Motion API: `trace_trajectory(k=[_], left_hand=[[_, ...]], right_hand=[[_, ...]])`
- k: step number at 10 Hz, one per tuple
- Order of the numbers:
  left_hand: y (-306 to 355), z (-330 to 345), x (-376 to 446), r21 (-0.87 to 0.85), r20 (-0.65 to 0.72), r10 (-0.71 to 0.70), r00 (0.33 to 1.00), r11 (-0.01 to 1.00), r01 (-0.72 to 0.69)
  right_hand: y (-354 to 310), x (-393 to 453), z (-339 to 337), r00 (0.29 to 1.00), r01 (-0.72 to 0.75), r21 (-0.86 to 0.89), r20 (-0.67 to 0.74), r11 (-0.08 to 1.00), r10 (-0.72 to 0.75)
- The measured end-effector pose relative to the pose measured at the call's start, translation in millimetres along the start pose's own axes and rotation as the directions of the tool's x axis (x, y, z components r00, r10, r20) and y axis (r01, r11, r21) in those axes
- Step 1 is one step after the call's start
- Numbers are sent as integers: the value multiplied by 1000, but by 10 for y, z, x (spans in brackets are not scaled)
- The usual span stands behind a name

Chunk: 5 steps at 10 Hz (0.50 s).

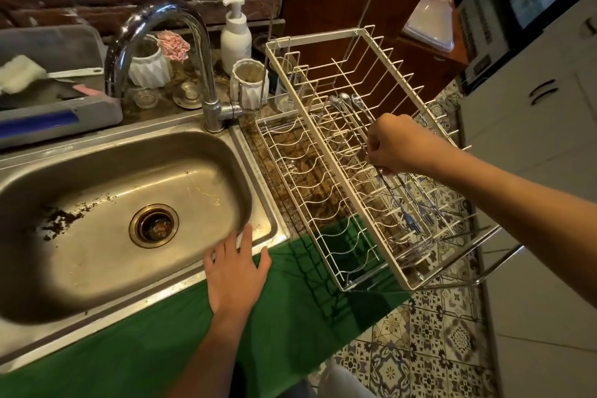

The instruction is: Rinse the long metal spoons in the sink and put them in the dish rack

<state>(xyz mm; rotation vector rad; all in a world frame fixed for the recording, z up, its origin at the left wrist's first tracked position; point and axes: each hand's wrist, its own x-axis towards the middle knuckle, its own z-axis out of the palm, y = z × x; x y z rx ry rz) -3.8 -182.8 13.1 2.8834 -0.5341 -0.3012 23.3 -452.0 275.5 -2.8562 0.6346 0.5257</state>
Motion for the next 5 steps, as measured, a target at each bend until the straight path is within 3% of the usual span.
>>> trace_trajectory(k=[3, 5], left_hand=[[-21, 51, -2, 6, -24, 7, 1000, 1000, -7], [-19, 29, -15, -9, -21, -8, 1000, 1000, 7]], right_hand=[[-75, -147, -123, 995, 53, 14, -91, 999, -51], [-256, -477, -187, 952, 159, 159, -287, 974, -109]])
